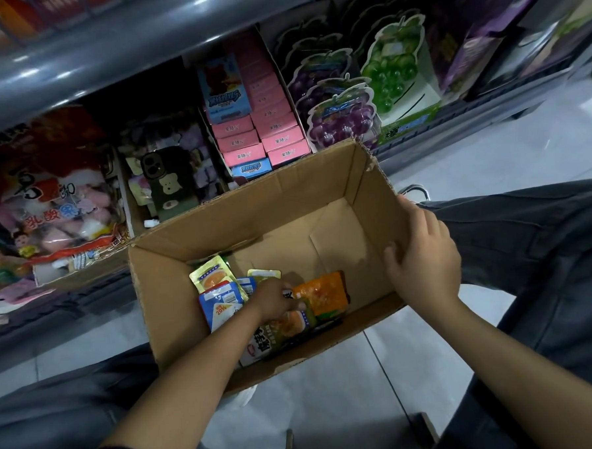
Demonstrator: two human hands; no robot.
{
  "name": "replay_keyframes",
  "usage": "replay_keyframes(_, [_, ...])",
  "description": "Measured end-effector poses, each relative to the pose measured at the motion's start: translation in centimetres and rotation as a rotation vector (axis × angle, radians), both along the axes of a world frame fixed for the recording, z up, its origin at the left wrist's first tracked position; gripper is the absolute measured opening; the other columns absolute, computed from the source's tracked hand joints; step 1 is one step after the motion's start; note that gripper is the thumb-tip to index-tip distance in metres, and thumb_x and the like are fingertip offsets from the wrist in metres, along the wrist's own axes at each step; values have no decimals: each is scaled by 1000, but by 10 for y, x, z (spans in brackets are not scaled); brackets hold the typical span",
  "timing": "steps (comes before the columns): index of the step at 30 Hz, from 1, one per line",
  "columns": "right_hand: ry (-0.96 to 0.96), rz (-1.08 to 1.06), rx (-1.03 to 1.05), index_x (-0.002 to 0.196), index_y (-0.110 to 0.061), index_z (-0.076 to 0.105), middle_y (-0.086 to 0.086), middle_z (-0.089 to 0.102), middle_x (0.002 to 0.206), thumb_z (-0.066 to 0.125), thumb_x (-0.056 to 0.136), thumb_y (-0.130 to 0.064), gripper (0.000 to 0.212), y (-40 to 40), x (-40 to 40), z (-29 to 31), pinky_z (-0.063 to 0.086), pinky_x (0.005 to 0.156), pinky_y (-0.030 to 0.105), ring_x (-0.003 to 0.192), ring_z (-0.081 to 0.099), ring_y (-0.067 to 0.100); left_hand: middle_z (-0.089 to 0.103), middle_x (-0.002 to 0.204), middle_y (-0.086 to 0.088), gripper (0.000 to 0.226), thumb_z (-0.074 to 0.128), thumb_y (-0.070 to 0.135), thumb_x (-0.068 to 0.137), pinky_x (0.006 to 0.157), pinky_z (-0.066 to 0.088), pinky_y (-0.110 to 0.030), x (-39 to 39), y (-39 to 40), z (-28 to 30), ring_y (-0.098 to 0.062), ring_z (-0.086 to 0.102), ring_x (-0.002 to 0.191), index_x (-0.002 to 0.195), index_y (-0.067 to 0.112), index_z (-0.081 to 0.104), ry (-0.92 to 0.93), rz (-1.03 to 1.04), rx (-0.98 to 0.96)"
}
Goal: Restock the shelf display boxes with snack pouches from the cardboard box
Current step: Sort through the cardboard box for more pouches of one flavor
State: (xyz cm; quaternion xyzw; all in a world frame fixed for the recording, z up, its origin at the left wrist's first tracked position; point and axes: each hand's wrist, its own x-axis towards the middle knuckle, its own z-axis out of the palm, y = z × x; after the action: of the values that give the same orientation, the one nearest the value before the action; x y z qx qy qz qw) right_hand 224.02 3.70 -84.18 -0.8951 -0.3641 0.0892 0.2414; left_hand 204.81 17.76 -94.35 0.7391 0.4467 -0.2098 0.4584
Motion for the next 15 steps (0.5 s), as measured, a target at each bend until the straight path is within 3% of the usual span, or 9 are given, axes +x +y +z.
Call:
replay_keyframes(5, [-10, 9, -11, 139, -15, 40, 7, 55, 125, 60, 82, -14, 60, 0, 1, 0, 46, 79, 40, 108, 50, 27, 64, 85, -5, 28, 71, 28, 84, 58, 41, -22, 13, 11, 20, -16, 59, 79, 99, 3, 71, -129, 383, -63])
replay_keyframes(9, [-12, 13, -2, 139, -16, 41, 7, 56, 124, 60, 82, -13, 61, 1, 1, 1, 46, 78, 39, 107, 51, 27, 67, 93, -5, 24, 69, 28, 86, 73, 44, -26, 30, 19, 39, -18, 62, 86, 98, 8, 72, -240, 505, -114])
replay_keyframes(13, [-6, 14, 4, 139, -17, 42, 7, 57, 122, 61, 81, -13, 62, 1, 1, 2, 46, 79, 39, 105, 52, 28, 68, 88, 0, 12, 65, 20, 89, 54, 49, -12, 42, 21, 58, -7, 63, 72, 96, 11, 68, -361, 671, -195])
replay_keyframes(15, [-1, 13, -1, 139, -16, 42, 8, 57, 121, 61, 81, -14, 61, 1, 1, 3, 46, 81, 40, 105, 52, 28, 71, 88, -2, 15, 66, 22, 88, 61, 52, -19, 45, 24, 66, -12, 66, 73, 95, 9, 68, -379, 759, -205])
